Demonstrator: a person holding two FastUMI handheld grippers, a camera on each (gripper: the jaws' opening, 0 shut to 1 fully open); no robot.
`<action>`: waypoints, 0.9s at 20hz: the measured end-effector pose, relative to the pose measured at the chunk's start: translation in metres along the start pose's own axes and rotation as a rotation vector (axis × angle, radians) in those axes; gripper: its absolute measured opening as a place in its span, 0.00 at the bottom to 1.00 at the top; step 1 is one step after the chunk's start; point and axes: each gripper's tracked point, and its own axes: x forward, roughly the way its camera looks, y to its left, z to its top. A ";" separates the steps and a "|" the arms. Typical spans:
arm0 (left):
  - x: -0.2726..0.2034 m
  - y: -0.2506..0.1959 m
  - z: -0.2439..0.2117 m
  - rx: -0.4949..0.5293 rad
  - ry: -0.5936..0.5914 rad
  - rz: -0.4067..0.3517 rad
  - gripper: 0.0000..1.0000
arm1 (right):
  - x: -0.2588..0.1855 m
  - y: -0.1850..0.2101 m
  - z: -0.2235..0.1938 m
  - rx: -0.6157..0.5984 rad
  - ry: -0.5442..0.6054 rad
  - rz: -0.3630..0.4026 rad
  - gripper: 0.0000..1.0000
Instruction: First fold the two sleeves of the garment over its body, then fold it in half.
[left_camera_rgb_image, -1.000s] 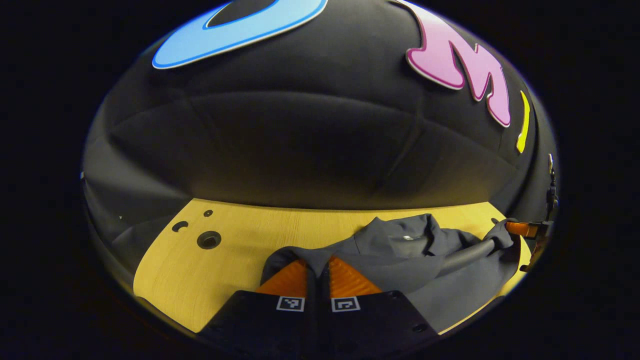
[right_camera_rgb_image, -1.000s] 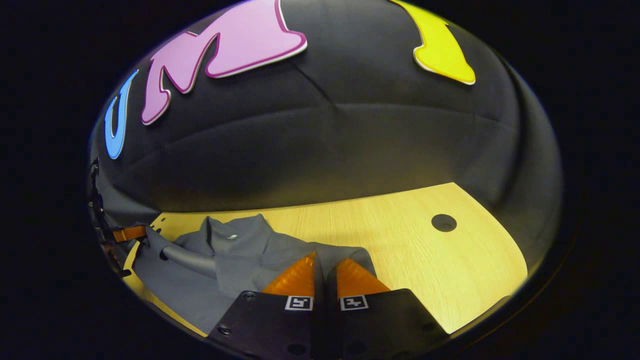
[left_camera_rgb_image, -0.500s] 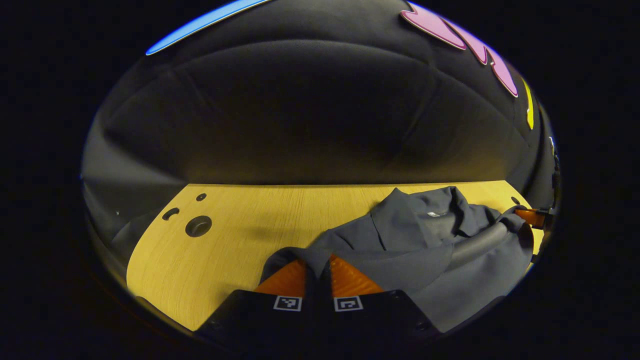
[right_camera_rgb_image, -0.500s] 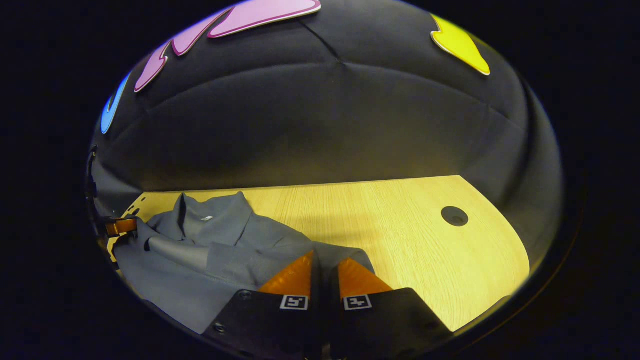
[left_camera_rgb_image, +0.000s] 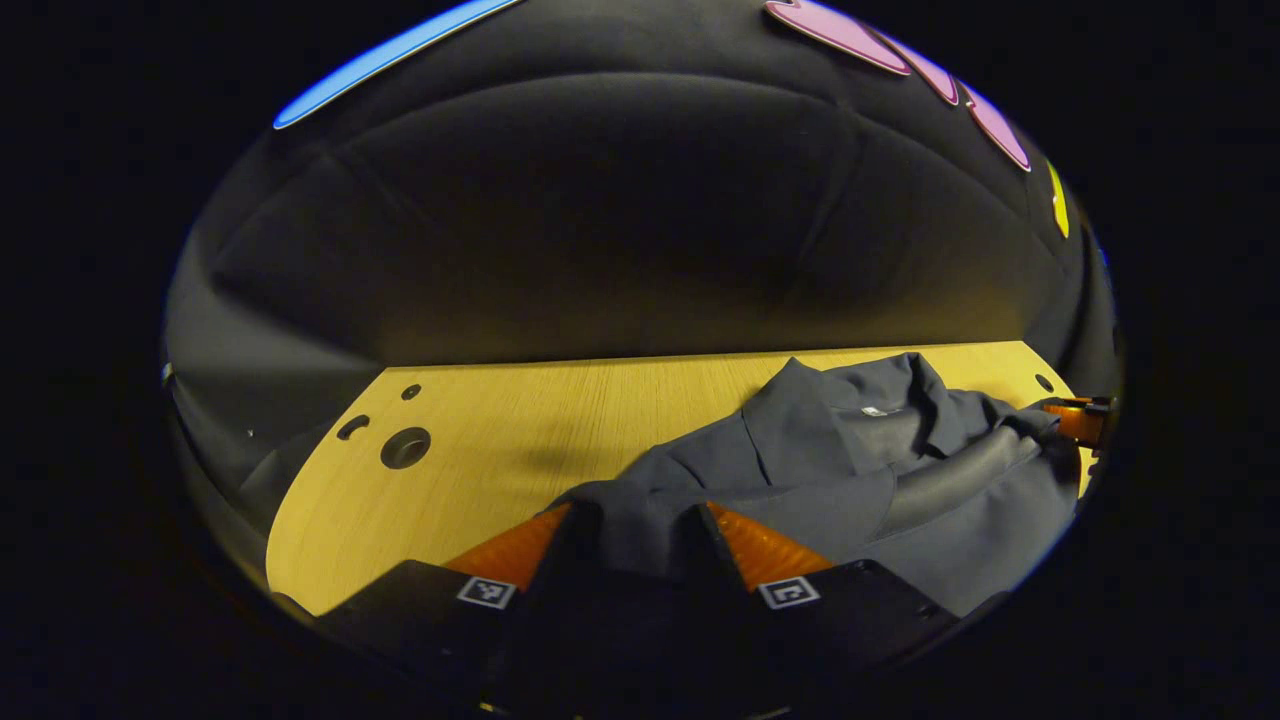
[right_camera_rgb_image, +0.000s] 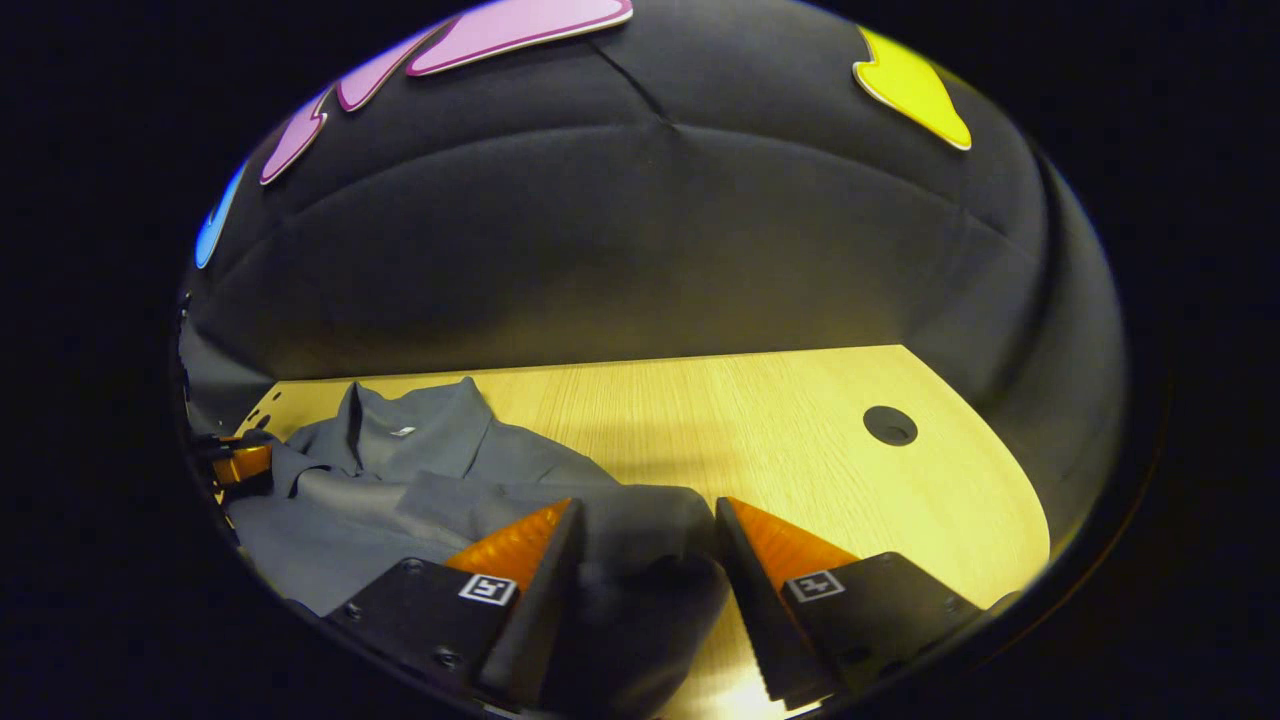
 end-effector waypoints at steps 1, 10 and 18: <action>-0.003 0.001 0.004 -0.005 -0.006 0.009 0.80 | -0.004 0.001 0.002 -0.002 -0.004 0.005 0.89; -0.076 -0.023 0.056 -0.033 -0.149 -0.039 0.97 | -0.069 0.012 0.054 -0.016 -0.136 0.052 0.97; -0.186 -0.041 0.090 -0.082 -0.251 -0.110 0.97 | -0.167 0.027 0.078 -0.012 -0.211 0.120 0.97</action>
